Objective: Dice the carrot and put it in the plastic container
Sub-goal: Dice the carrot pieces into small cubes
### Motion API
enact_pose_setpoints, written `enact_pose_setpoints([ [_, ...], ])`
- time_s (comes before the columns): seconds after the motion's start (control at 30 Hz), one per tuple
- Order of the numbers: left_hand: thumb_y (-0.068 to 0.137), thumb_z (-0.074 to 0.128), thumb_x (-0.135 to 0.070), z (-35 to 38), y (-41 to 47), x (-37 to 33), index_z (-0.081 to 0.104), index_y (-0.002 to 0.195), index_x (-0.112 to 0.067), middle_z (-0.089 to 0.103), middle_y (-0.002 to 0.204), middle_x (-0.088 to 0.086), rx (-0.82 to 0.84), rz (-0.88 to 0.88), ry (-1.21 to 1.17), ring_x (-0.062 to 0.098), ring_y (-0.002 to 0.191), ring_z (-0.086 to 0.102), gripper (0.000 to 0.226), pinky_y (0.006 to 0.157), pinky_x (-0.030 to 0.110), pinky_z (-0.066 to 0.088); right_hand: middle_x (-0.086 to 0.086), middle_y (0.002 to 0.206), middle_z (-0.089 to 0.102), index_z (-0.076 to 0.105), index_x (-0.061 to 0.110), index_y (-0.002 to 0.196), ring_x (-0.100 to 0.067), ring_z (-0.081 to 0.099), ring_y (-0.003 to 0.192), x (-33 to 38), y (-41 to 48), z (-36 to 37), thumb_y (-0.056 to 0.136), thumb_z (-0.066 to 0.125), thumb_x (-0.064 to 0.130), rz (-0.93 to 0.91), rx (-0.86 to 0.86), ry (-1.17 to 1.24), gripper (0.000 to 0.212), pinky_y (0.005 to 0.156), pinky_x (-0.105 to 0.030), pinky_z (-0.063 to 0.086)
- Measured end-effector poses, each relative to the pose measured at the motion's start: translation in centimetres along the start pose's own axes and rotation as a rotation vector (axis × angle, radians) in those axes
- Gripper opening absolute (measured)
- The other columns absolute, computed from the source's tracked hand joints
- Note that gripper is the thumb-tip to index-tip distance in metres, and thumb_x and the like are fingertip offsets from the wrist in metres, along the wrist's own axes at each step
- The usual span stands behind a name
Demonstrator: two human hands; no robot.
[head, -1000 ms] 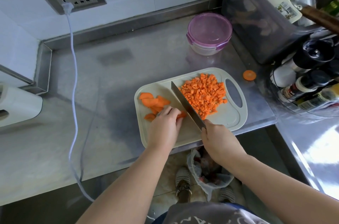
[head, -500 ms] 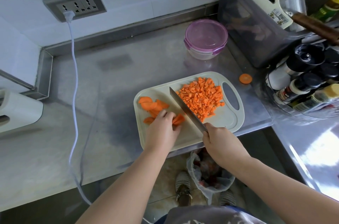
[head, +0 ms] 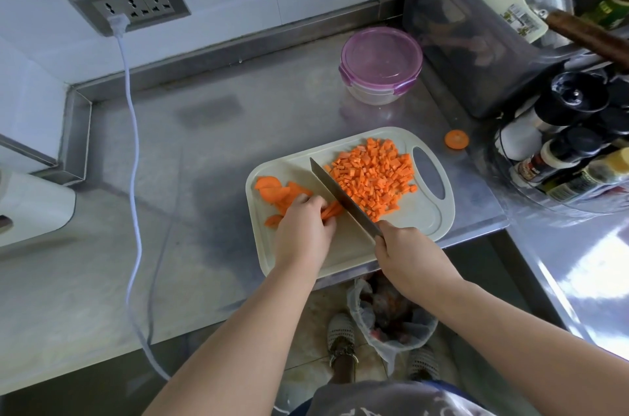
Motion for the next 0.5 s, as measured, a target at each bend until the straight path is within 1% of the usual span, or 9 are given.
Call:
enact_pose_setpoints([
  [0.1, 0.086, 0.064, -0.024, 0.05, -0.01, -0.25, 0.067, 0.096, -0.013, 0.057, 0.097, 0.0, 0.0, 0.002, -0.022, 0.021, 0.083, 0.058, 0.015, 0.061, 0.027, 0.035, -0.006, 0.076, 0.056, 0.042, 0.017, 0.092, -0.028, 0.059, 0.071, -0.46, 0.14, -0.11, 0.102, 0.032, 0.024, 0.012, -0.004, -0.013, 0.016, 0.064, -0.04, 0.051],
  [0.2, 0.087, 0.063, -0.023, 0.24, 0.02, -0.62, 0.066, 0.099, -0.013, 0.056, 0.099, 0.001, 0.018, 0.008, -0.023, 0.021, 0.085, 0.059, 0.016, 0.063, 0.026, 0.036, -0.007, 0.08, 0.059, 0.046, 0.015, 0.095, -0.027, 0.061, 0.072, -0.48, 0.07, -0.11, 0.102, 0.032, 0.026, 0.01, 0.002, -0.017, 0.019, 0.068, -0.043, 0.054],
  [0.27, 0.086, 0.064, -0.024, 0.26, 0.01, -0.68, 0.065, 0.105, -0.013, 0.057, 0.104, 0.001, 0.028, 0.018, -0.031, 0.021, 0.09, 0.06, 0.021, 0.065, 0.026, 0.04, -0.006, 0.08, 0.059, 0.047, 0.016, 0.097, -0.025, 0.061, 0.072, -0.32, 0.03, -0.07, 0.102, 0.031, 0.027, 0.0, 0.006, -0.027, 0.02, 0.069, -0.043, 0.055],
  [0.37, 0.086, 0.067, -0.027, -0.19, -0.15, -0.18, 0.061, 0.119, -0.015, 0.056, 0.117, -0.001, 0.032, 0.012, -0.055, 0.019, 0.099, 0.06, 0.036, 0.075, 0.03, 0.049, -0.006, 0.079, 0.059, 0.046, 0.016, 0.097, -0.026, 0.061, 0.071, -0.24, -0.02, -0.13, 0.103, 0.03, 0.027, -0.008, 0.003, -0.043, 0.02, 0.069, -0.043, 0.055],
  [0.4, 0.085, 0.068, -0.028, -0.36, -0.23, 0.01, 0.061, 0.118, -0.015, 0.056, 0.117, -0.001, 0.03, 0.016, -0.056, 0.018, 0.098, 0.06, 0.036, 0.076, 0.031, 0.05, -0.006, 0.079, 0.059, 0.046, 0.015, 0.097, -0.026, 0.061, 0.071, -0.24, -0.02, -0.13, 0.103, 0.03, 0.026, -0.008, 0.006, -0.045, 0.02, 0.069, -0.043, 0.055],
  [0.5, 0.085, 0.069, -0.026, -0.5, -0.48, 0.27, 0.063, 0.103, -0.014, 0.056, 0.109, -0.001, 0.023, 0.048, -0.046, 0.018, 0.084, 0.059, 0.022, 0.07, 0.035, 0.051, -0.006, 0.08, 0.06, 0.048, 0.014, 0.102, -0.025, 0.061, 0.072, -0.24, -0.09, -0.1, 0.103, 0.03, 0.025, -0.009, 0.012, -0.057, 0.021, 0.069, -0.042, 0.055],
])
Point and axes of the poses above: each hand's wrist, its own y-axis towards the middle knuckle, its own z-axis out of the palm, x = y × z, the point moved 5 cm from there along y, towards the middle knuckle
